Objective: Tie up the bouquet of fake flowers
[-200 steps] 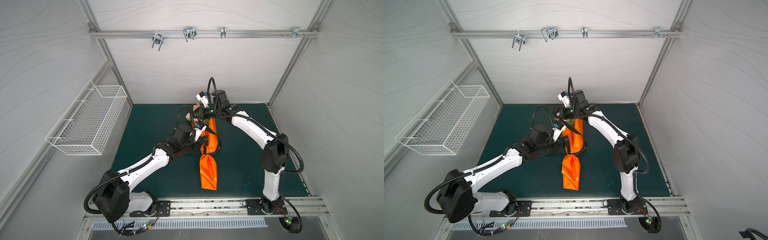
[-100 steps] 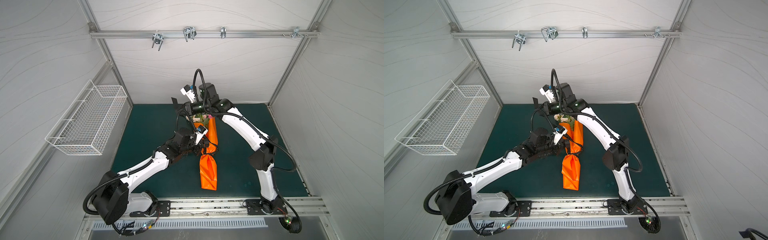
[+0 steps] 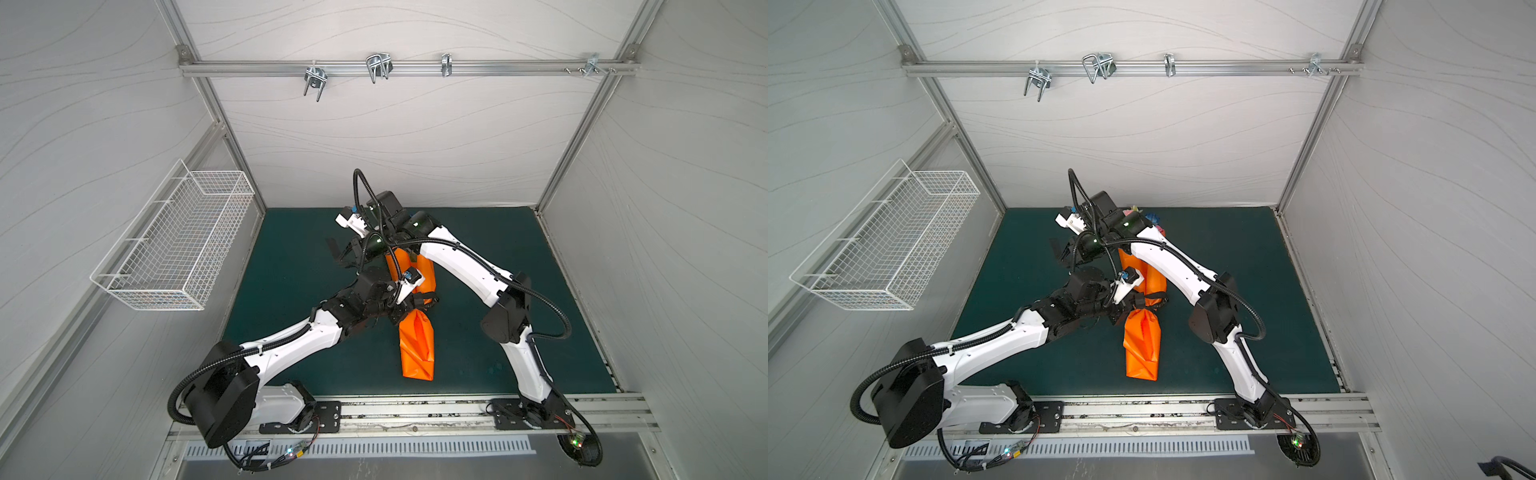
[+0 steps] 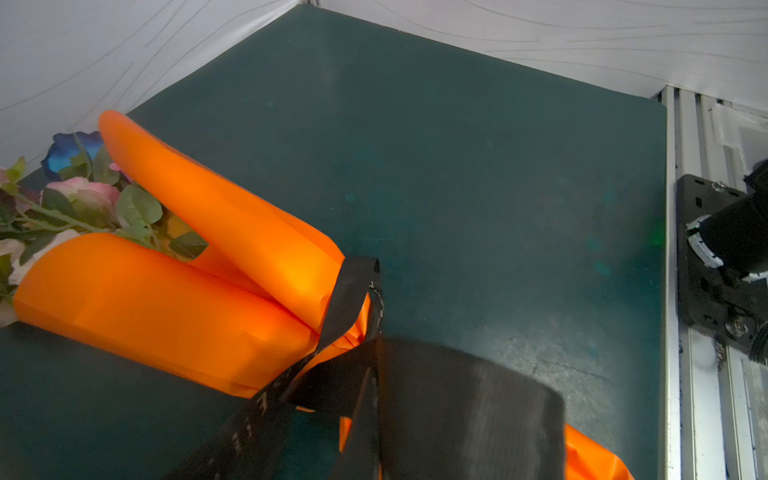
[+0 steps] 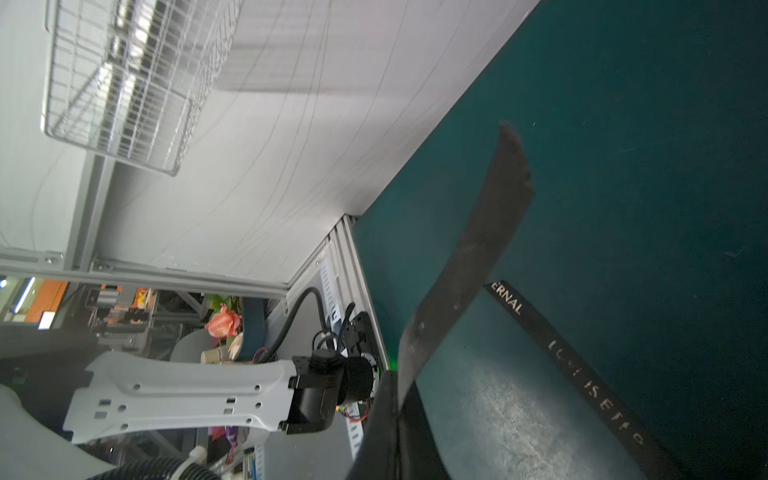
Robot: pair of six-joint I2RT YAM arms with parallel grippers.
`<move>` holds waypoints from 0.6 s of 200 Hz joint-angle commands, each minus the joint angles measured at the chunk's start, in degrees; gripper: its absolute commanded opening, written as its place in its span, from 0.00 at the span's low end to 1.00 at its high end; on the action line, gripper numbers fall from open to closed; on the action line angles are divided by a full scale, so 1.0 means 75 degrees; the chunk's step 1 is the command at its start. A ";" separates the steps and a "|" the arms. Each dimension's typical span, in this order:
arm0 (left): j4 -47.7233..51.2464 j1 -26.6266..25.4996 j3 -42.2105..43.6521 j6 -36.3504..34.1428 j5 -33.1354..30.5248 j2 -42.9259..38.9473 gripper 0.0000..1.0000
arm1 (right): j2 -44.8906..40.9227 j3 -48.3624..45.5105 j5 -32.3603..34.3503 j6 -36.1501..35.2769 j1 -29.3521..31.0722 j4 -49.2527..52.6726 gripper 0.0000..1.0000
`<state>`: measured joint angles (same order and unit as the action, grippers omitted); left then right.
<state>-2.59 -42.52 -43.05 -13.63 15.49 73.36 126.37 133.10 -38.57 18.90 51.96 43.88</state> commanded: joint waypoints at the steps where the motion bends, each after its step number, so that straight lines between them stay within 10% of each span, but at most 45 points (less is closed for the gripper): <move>1: -0.0273 -0.0131 0.0002 -0.0629 0.0030 -0.0026 0.00 | -0.0470 0.0082 -0.0322 -0.0623 0.0103 0.0881 0.08; 41: -0.0162 -0.0167 0.0153 -0.0814 -0.0233 -0.0023 0.00 | -0.0690 -0.0160 -0.0375 -0.1067 0.0239 0.1547 0.13; 99: -0.0020 -0.0174 0.0314 -0.1037 -0.0380 -0.0261 0.00 | -0.1135 -0.0942 0.0452 -0.1271 0.0372 0.1717 0.63; 120: -0.0092 -0.0170 0.0290 -0.0942 -0.0485 -0.0220 0.00 | -0.1324 -0.0996 0.0916 -0.1104 0.0237 0.1493 0.67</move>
<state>-1.89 -44.80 -39.72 -19.94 12.97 72.47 120.66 126.43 -35.62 12.19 53.10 51.99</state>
